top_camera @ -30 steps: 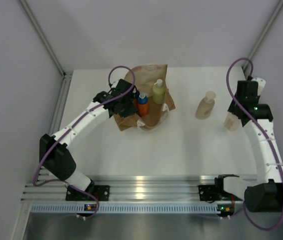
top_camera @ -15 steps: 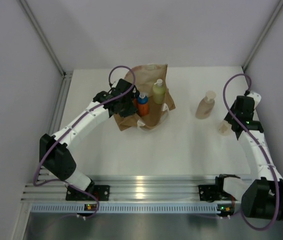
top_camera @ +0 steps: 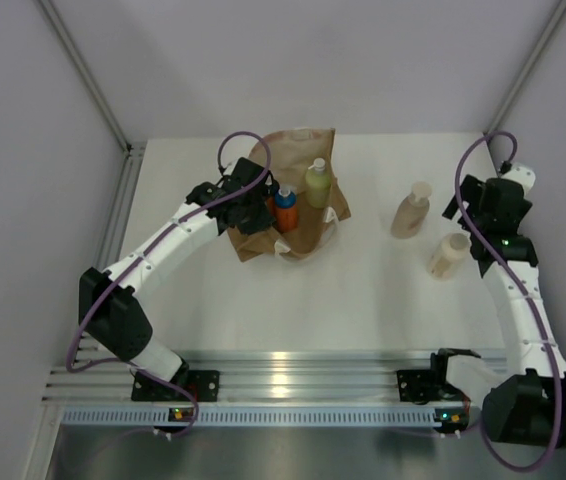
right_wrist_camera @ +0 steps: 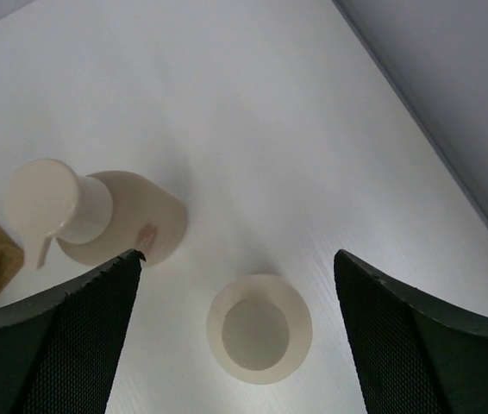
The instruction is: Take the personal care products out of the canvas bag
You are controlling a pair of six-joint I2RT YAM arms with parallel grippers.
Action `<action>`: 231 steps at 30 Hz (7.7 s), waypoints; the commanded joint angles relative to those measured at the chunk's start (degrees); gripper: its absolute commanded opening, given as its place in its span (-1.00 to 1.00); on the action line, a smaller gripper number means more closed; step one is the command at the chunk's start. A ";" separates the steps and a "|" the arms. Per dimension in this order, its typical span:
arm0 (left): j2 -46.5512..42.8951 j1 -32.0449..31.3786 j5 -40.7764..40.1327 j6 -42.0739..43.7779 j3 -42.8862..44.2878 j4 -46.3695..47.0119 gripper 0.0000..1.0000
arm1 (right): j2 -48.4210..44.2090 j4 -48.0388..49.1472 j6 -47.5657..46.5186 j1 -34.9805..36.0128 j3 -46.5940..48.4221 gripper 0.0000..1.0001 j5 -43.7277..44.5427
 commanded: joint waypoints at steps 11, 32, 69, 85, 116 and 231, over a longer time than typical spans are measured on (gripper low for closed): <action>1.54 0.14 1.69 0.80 -1.02 -2.02 -1.00 | 16.26 -9.86 -1.84 30.50 31.54 0.60 -8.92; 1.54 0.23 2.57 -0.43 -1.11 -2.02 -1.00 | 43.87 -11.01 13.80 47.33 55.81 0.45 6.02; 1.89 0.14 3.71 0.45 -0.50 -2.02 -1.00 | 68.74 -16.73 24.00 44.78 74.19 0.36 29.22; 2.07 0.23 4.86 1.77 -0.50 -1.93 -1.00 | 74.10 -16.64 21.64 42.76 77.79 0.36 30.11; 2.86 0.67 5.38 2.82 1.00 -2.02 -1.00 | 68.94 -8.82 12.41 41.09 71.73 -1.00 23.96; 2.42 2.69 6.35 3.17 0.12 -2.02 -1.00 | 4.68 -1.44 -6.58 36.17 34.30 -1.00 5.50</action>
